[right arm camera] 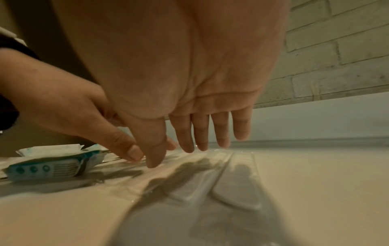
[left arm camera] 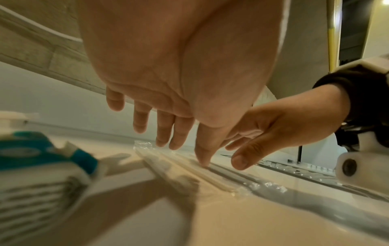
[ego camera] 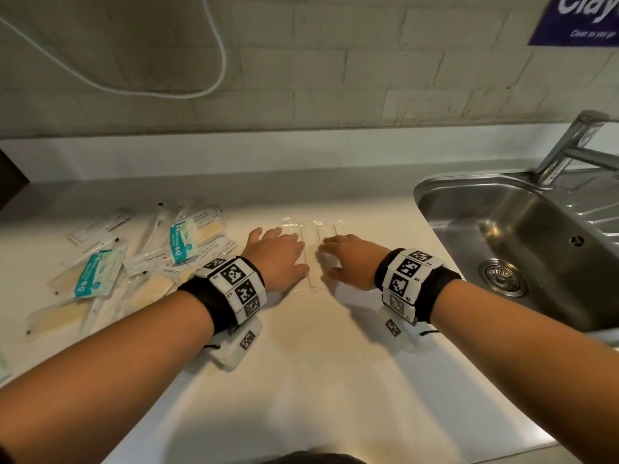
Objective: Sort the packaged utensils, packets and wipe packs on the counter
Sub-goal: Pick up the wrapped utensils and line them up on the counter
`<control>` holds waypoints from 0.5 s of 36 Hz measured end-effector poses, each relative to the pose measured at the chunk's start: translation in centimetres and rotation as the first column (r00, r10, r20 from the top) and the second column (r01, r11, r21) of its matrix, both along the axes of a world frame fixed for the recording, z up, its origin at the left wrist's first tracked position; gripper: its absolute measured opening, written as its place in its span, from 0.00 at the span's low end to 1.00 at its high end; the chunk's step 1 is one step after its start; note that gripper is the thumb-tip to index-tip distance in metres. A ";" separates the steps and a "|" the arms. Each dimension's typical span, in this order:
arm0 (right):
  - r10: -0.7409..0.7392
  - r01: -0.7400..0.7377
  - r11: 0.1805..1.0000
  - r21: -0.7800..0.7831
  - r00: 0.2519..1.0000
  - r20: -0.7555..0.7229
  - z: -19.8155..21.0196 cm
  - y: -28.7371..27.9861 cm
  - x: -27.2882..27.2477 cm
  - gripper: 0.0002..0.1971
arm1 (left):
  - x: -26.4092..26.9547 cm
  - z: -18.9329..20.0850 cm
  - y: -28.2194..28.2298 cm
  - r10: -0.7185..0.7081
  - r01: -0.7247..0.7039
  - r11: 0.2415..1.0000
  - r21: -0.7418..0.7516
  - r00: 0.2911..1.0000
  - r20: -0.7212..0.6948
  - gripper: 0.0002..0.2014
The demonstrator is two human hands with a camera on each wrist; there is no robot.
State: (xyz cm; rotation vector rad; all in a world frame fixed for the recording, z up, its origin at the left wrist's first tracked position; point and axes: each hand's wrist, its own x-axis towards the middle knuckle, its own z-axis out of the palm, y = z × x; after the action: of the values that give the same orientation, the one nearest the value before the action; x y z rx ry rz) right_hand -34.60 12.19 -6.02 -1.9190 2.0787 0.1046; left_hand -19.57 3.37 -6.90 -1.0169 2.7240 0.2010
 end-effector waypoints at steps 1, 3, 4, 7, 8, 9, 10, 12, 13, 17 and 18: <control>0.015 -0.015 1.000 -0.003 1.000 -0.006 0.0 -0.2 0.2 0.23 | 0.2 0.0 -0.2 0.010 -0.009 1.000 -0.007 1.000 0.029 0.29; 0.033 -0.033 0.999 0.002 0.999 -0.017 -0.2 -0.5 0.7 0.23 | 0.7 -0.2 -0.4 0.021 -0.020 1.000 -0.015 0.997 0.079 0.29; 0.042 -0.042 0.999 0.008 0.999 -0.027 -0.4 -0.7 0.9 0.22 | 0.9 -0.3 -0.4 0.023 -0.022 1.000 -0.013 0.996 0.090 0.29; 0.066 -0.063 0.997 0.047 0.997 -0.051 -1.1 -1.2 1.1 0.21 | 1.2 -0.5 -0.1 0.023 -0.023 1.000 -0.001 0.996 0.091 0.28; 0.068 -0.065 0.996 0.063 0.996 -0.053 -1.2 -1.3 1.2 0.20 | 1.3 -0.5 -0.1 0.022 -0.022 1.000 -0.002 0.996 0.091 0.28; 0.072 -0.068 0.995 0.074 0.996 -0.053 -1.3 -1.4 1.1 0.19 | 1.3 -0.6 0.0 0.020 -0.020 1.000 -0.001 0.996 0.089 0.27; 0.076 -0.072 0.994 0.081 0.996 -0.052 -1.4 -1.4 1.1 0.18 | 1.3 -0.6 0.0 0.020 -0.021 1.000 0.002 0.996 0.084 0.25; 0.081 -0.076 0.994 0.084 0.995 -0.051 -1.4 -1.5 1.1 0.18 | 1.3 -0.7 0.0 0.022 -0.023 1.000 0.010 0.997 0.072 0.22; 0.079 -0.075 0.994 0.084 0.996 -0.048 -1.5 -1.6 1.1 0.18 | 1.3 -0.7 0.0 0.022 -0.023 1.000 0.011 0.997 0.068 0.21; 0.069 -0.066 0.994 0.084 0.997 -0.037 -1.5 -1.5 1.1 0.20 | 1.3 -0.7 0.0 0.014 -0.014 1.000 0.003 0.998 0.056 0.18; 0.067 -0.064 0.995 0.080 0.997 -0.033 -1.5 -1.5 1.2 0.21 | 1.3 -0.8 0.0 0.013 -0.013 1.000 0.002 0.998 0.055 0.18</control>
State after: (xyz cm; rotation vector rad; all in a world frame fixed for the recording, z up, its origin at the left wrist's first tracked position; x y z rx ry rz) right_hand -33.45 10.68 -7.50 -1.9517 2.0031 0.2345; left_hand -18.31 3.36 -7.65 -1.0249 2.6676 0.1754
